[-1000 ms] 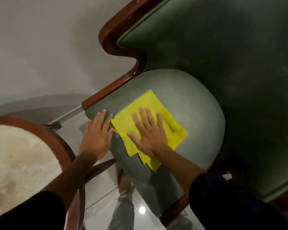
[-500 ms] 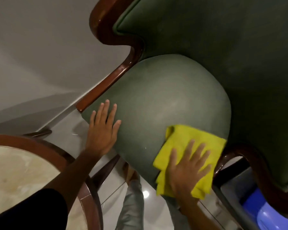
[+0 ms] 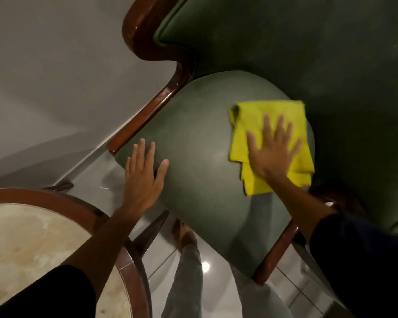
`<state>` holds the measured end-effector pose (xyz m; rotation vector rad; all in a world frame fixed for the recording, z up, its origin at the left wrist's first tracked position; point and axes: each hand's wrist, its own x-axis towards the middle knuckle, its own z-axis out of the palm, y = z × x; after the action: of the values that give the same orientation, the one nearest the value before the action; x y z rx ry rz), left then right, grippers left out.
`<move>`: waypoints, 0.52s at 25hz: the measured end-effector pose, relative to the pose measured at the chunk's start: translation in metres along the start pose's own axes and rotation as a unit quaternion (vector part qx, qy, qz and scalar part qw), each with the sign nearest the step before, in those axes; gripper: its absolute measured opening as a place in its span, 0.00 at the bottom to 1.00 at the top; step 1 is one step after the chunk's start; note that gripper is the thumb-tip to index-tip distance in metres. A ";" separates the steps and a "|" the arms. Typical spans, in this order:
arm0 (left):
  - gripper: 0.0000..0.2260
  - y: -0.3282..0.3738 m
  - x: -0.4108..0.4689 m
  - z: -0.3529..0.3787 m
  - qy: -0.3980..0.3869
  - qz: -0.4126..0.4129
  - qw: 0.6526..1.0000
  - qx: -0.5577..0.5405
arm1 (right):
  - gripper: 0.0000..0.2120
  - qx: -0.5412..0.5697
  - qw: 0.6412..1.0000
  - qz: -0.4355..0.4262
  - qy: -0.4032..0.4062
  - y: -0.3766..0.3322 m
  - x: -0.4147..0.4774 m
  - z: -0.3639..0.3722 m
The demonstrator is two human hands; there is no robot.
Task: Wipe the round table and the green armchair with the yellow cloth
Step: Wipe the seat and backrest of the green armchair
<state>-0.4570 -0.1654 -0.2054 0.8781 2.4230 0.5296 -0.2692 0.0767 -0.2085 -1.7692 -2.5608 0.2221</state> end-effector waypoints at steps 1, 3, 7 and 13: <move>0.32 0.005 -0.002 0.003 0.007 -0.011 1.000 0.003 | 0.32 0.014 0.997 0.071 0.014 0.017 -0.026 -0.003; 0.30 0.017 -0.005 0.010 0.027 -0.023 0.999 0.004 | 0.32 0.030 0.987 0.155 0.002 0.018 -0.095 -0.005; 0.26 0.041 -0.013 0.019 0.021 -0.029 0.998 -0.061 | 0.30 0.071 0.990 -0.065 -0.099 -0.059 -0.153 -0.006; 0.16 0.092 -0.027 0.019 -0.021 -0.009 0.995 -0.102 | 0.33 0.119 0.970 0.108 -0.181 -0.013 -0.086 -0.062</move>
<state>-0.3843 -0.1144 -0.1647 0.7712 2.2880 0.7292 -0.2443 -0.0015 -0.1403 -2.0661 -2.4104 0.8965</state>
